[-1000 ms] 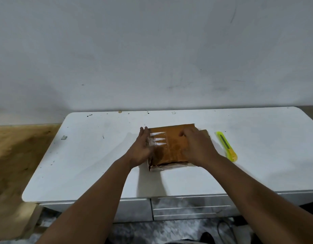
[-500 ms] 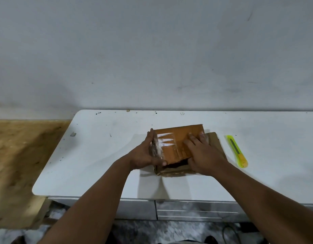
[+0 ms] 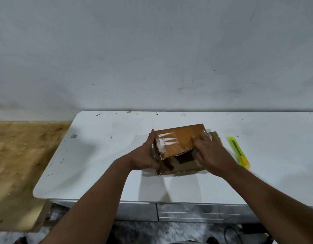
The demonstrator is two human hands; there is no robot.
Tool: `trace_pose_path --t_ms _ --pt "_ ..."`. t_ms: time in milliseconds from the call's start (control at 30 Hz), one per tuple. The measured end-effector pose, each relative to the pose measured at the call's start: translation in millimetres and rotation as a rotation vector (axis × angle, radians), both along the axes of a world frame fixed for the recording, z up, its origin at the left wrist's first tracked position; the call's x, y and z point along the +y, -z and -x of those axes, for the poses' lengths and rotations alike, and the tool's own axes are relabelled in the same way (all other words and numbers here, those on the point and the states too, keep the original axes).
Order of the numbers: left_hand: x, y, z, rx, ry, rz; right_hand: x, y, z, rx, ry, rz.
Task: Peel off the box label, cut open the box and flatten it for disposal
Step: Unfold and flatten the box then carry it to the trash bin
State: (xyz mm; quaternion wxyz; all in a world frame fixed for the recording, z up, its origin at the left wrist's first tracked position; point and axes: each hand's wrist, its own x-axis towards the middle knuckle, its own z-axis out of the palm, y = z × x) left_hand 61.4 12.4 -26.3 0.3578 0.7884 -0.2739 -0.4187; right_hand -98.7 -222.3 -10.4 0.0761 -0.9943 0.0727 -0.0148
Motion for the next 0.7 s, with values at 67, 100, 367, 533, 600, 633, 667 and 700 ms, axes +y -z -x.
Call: trace_pose_path --t_ms 67,100,367,533,600,633,667,700 --pt "-1 -2 2 -0.045 -0.01 0.001 2 -2 -1 -0.016 0.016 -0.018" --pt "-1 -3 3 -0.061 -0.021 0.006 3 -3 -2 -0.03 0.019 -0.019" --pt "-1 1 7 -0.12 -0.049 0.078 -11 0 -9 -0.01 0.007 -0.065" --pt "2 9 12 -0.374 -0.049 0.035 -15 -1 5 -0.093 0.024 0.048" --pt "-1 4 13 -0.429 -0.043 0.053 -15 -4 5 -0.132 0.095 0.029" --pt "-3 2 12 -0.431 -0.052 0.06 -15 -5 4 -0.158 0.139 0.01" --pt "-6 0 12 -0.427 -0.063 0.07 -17 -4 2 -0.186 0.177 -0.013" --pt "-9 -3 11 -0.426 -0.075 0.078 -19 -3 -1 -0.208 0.209 -0.041"
